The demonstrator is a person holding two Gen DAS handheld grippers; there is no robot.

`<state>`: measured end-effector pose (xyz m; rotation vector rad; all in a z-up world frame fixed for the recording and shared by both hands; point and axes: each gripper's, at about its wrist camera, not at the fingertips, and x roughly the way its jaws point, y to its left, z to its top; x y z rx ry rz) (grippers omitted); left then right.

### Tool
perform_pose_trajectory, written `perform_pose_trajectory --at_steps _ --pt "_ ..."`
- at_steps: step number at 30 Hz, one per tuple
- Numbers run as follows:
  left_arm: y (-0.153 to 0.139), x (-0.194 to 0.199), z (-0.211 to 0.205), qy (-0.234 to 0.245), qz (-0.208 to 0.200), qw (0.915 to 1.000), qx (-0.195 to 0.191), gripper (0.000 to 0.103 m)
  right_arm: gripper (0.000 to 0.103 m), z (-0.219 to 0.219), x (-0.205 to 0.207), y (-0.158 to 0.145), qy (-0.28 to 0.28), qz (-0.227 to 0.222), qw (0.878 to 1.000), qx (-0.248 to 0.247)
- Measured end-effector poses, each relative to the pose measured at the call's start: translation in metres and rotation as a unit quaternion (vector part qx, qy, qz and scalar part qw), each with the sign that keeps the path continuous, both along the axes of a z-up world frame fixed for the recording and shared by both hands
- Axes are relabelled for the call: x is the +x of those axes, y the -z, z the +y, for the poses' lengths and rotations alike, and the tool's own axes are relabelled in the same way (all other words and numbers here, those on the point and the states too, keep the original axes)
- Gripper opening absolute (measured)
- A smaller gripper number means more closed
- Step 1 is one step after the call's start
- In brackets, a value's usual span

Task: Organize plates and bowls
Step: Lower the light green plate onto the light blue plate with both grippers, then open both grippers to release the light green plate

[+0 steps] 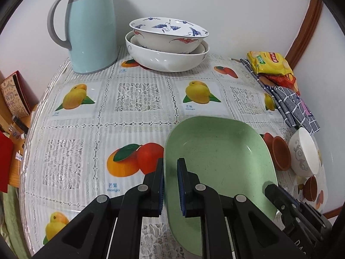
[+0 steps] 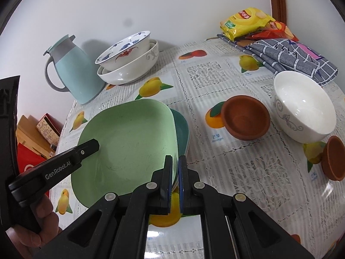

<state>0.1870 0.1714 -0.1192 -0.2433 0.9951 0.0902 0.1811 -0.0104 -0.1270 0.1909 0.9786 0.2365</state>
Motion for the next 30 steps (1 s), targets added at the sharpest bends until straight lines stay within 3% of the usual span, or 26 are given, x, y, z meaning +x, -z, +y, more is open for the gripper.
perform_pose_trajectory --at_steps 8,21,26,30 --pt "0.008 0.014 -0.001 0.001 -0.003 1.0000 0.001 0.011 0.009 0.004 0.005 0.009 -0.011 0.007 1.000 -0.006" --pt "0.015 0.034 -0.010 0.014 -0.005 0.9993 0.034 0.013 0.018 0.002 0.001 0.010 -0.042 0.000 0.999 -0.002" --pt "0.013 0.030 -0.012 0.016 -0.002 0.9992 0.037 0.035 0.019 0.001 -0.004 0.007 -0.055 -0.008 0.998 0.001" --pt "0.005 0.021 -0.019 0.021 -0.007 0.9983 0.054 0.040 0.021 -0.002 -0.008 0.005 -0.061 -0.009 0.998 0.002"
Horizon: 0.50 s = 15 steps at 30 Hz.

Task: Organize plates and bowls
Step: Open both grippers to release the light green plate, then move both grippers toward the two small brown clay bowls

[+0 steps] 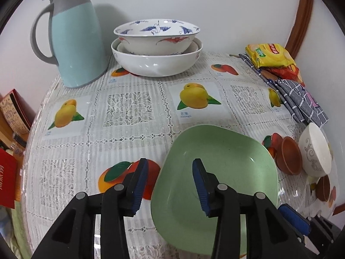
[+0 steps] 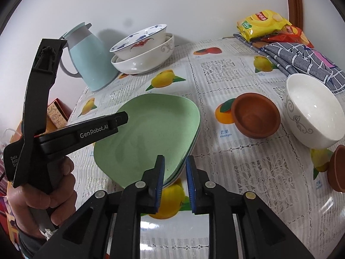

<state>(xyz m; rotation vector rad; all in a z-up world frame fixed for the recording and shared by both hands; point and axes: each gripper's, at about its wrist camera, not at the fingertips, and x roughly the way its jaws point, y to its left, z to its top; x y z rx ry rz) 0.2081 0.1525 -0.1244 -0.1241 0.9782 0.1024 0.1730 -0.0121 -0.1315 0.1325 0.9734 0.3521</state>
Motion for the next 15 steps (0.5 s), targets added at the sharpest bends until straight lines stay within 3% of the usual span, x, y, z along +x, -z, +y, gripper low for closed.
perform_pose_trajectory --at_steps 2,10,15 --pt "-0.004 -0.006 -0.002 0.000 -0.001 1.0000 0.001 0.040 0.022 -0.003 -0.003 -0.003 0.000 -0.003 1.000 -0.003" --pt "-0.023 -0.029 -0.025 0.003 -0.009 0.9999 -0.009 0.040 0.044 -0.031 -0.028 -0.026 0.016 -0.030 0.999 -0.025" --pt "-0.042 -0.045 -0.052 0.013 -0.024 0.9995 -0.015 0.041 0.047 -0.062 -0.046 -0.049 0.036 -0.048 0.998 -0.025"
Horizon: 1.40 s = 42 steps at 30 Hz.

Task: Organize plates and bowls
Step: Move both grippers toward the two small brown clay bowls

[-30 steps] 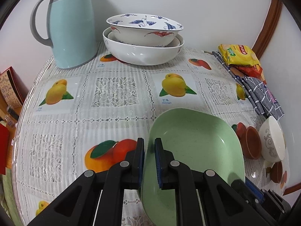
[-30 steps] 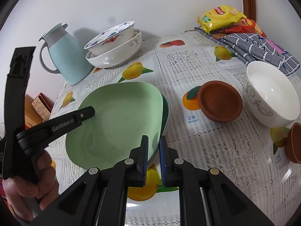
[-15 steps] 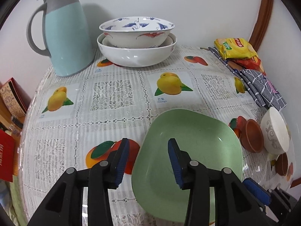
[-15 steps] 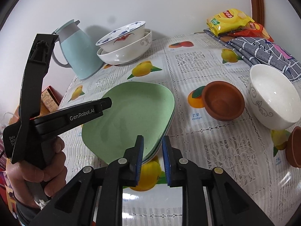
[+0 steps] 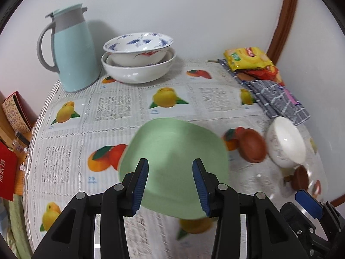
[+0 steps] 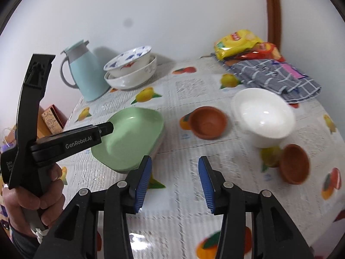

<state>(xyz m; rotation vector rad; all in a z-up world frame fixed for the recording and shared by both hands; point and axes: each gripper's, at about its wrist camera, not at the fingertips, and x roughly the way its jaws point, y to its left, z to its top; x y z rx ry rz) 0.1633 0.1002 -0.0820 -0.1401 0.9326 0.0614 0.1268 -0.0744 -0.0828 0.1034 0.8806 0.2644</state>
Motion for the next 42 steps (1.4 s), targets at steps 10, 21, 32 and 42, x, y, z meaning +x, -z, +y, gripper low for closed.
perform_pose_trajectory --at_steps 10,21,32,42 --pt "-0.034 -0.027 -0.054 0.026 -0.038 0.9989 -0.001 0.041 0.048 -0.070 -0.035 -0.017 0.051 -0.016 0.998 -0.032" --pt "-0.048 -0.029 -0.093 0.050 -0.031 0.9982 -0.005 0.041 0.056 -0.130 -0.050 -0.029 0.100 -0.020 0.993 -0.061" --pt "-0.022 -0.009 -0.097 0.031 0.000 0.9994 -0.017 0.043 0.058 -0.157 -0.032 -0.010 0.106 0.018 0.994 -0.032" --pt "0.007 0.017 -0.096 0.007 0.025 0.9986 -0.046 0.043 0.058 -0.170 -0.005 0.015 0.108 0.033 0.993 -0.038"
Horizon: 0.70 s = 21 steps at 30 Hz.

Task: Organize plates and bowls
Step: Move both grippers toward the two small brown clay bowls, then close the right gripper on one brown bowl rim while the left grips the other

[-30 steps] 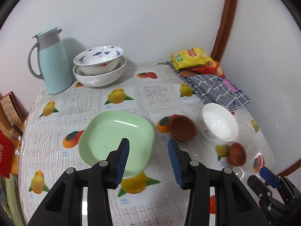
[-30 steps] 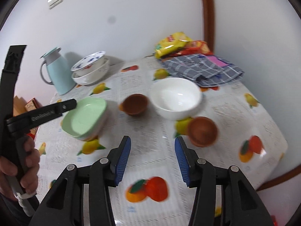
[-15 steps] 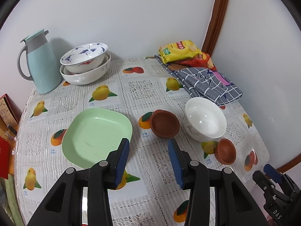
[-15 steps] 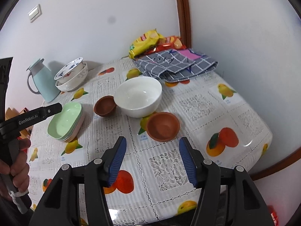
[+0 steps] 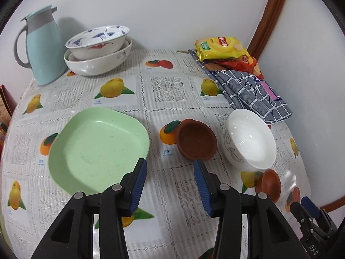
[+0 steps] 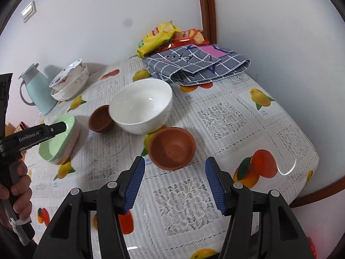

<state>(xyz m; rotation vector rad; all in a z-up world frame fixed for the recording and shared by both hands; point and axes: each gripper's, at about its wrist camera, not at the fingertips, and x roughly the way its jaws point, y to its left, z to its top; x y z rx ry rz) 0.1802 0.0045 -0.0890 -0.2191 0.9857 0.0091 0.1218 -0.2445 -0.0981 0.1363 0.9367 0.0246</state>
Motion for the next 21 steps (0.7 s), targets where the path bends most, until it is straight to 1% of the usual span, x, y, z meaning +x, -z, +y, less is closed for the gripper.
perform_pose_trajectory --at_steps 1,2,4,7,10,13,18,21 --pt "0.003 0.003 -0.001 0.001 0.004 1.0000 -0.004 0.044 0.058 -0.002 0.003 0.003 0.002 0.001 1.000 -0.001" --pt "0.005 0.006 -0.002 0.001 0.007 1.0000 -0.006 0.050 0.058 -0.004 0.005 0.006 0.003 0.003 1.000 -0.001" --pt "0.010 0.012 -0.006 0.003 0.013 0.9999 -0.008 0.056 0.058 -0.007 0.010 0.012 0.006 0.008 1.000 0.001" --pt "0.017 0.021 -0.010 -0.004 0.019 0.9998 0.001 0.056 0.058 -0.013 0.018 0.022 0.012 0.018 1.000 0.008" --pt "0.025 0.030 -0.010 -0.002 0.032 0.9994 -0.014 0.056 0.058 -0.016 0.027 0.032 0.013 0.025 1.000 0.012" --pt "0.031 0.037 -0.009 -0.010 0.033 0.9989 -0.031 0.056 0.057 -0.017 0.036 0.041 0.013 0.031 0.999 0.015" --pt "0.040 0.049 -0.013 -0.012 0.042 0.9985 -0.033 0.056 0.056 -0.017 0.047 0.051 0.011 0.038 0.999 0.004" --pt "0.048 0.055 -0.012 -0.020 0.054 0.9977 -0.037 0.056 0.055 -0.019 0.052 0.056 0.009 0.041 0.999 0.005"
